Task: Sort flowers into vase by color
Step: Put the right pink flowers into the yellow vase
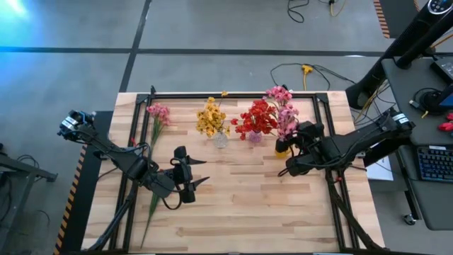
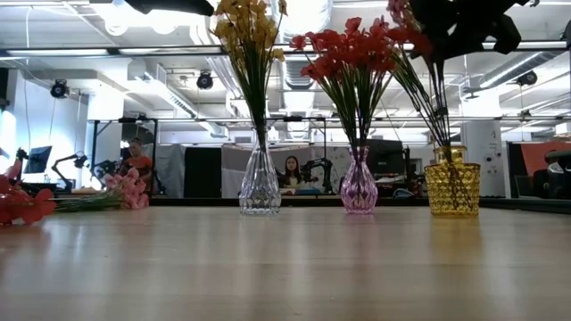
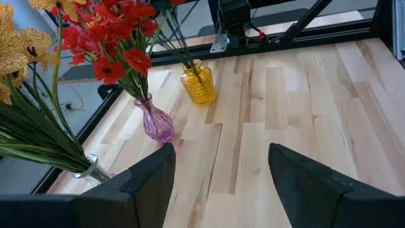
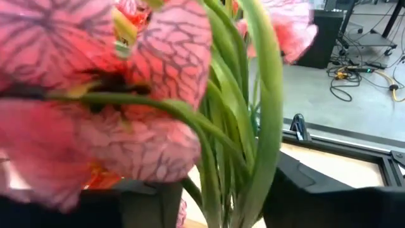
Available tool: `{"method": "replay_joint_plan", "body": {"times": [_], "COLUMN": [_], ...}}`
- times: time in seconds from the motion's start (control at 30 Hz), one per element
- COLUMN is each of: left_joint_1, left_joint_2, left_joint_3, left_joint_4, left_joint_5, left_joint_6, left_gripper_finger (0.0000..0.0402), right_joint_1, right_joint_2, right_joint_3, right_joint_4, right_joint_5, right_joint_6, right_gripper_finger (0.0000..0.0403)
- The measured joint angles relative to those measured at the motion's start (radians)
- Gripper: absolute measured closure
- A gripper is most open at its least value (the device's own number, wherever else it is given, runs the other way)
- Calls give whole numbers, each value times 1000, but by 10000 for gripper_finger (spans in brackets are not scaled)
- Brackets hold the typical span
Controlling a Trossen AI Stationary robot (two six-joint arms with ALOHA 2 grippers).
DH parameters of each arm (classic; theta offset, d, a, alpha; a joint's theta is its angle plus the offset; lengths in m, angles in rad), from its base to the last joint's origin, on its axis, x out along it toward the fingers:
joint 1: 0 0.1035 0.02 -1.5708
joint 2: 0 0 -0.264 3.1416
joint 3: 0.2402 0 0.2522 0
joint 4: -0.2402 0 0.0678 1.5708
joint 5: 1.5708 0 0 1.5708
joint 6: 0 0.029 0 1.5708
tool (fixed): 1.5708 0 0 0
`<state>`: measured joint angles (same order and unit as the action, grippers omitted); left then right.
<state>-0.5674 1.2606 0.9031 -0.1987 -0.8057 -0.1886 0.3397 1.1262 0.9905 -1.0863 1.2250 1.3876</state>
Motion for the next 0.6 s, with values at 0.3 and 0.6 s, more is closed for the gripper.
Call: {"method": "replay_joint_plan", "body": {"times": [0.3,0.6], "left_joint_1": [0,0], "left_joint_2": [0,0], "left_joint_3": [0,0], "left_joint_4": [0,0], "left_joint_5": [0,0], "left_joint_6": [0,0], "left_gripper_finger": [167,167], "right_joint_1": [0,0], "right_joint_2": [-1,-1], "right_joint_3": [61,115], "right_joint_4": [-8,-13], "right_joint_5": [-2,-77], "right_joint_6": [-33,-94], "right_gripper_finger": [192,160]}}
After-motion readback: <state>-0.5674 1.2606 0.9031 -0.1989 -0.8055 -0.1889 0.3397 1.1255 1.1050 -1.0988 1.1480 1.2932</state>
